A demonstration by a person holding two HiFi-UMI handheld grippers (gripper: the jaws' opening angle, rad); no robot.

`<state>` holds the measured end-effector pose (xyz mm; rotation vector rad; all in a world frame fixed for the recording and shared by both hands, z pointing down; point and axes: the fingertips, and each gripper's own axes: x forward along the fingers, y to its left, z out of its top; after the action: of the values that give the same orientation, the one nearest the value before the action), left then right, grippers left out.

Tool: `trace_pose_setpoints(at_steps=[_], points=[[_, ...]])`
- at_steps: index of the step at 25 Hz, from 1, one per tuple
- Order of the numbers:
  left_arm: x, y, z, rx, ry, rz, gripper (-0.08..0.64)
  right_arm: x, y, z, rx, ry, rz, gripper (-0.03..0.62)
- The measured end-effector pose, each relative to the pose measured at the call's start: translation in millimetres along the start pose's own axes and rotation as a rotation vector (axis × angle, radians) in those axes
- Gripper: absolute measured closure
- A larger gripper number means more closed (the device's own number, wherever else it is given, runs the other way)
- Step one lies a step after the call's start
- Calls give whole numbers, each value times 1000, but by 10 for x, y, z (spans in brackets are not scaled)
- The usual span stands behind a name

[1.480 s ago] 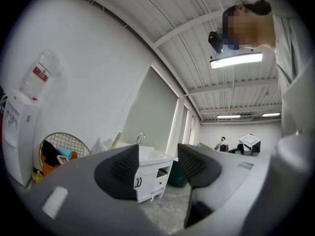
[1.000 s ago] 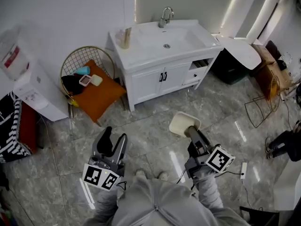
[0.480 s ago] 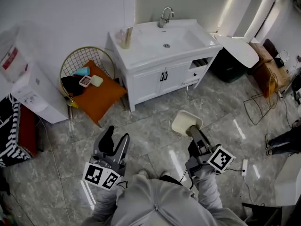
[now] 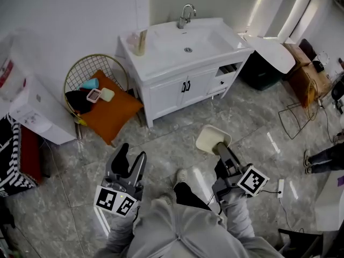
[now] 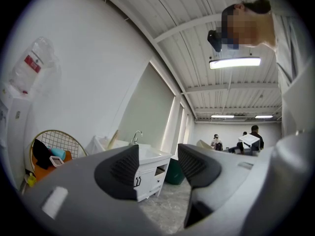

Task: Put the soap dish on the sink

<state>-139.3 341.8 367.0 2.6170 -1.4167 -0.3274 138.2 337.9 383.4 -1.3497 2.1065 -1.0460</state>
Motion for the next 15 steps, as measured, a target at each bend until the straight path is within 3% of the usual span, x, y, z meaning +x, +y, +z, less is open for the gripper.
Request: trace_pose_setpoints(at_steps=[15], points=[[1478,449,24,48,-11,70,291,1388,-599,843,4,56,81,534]])
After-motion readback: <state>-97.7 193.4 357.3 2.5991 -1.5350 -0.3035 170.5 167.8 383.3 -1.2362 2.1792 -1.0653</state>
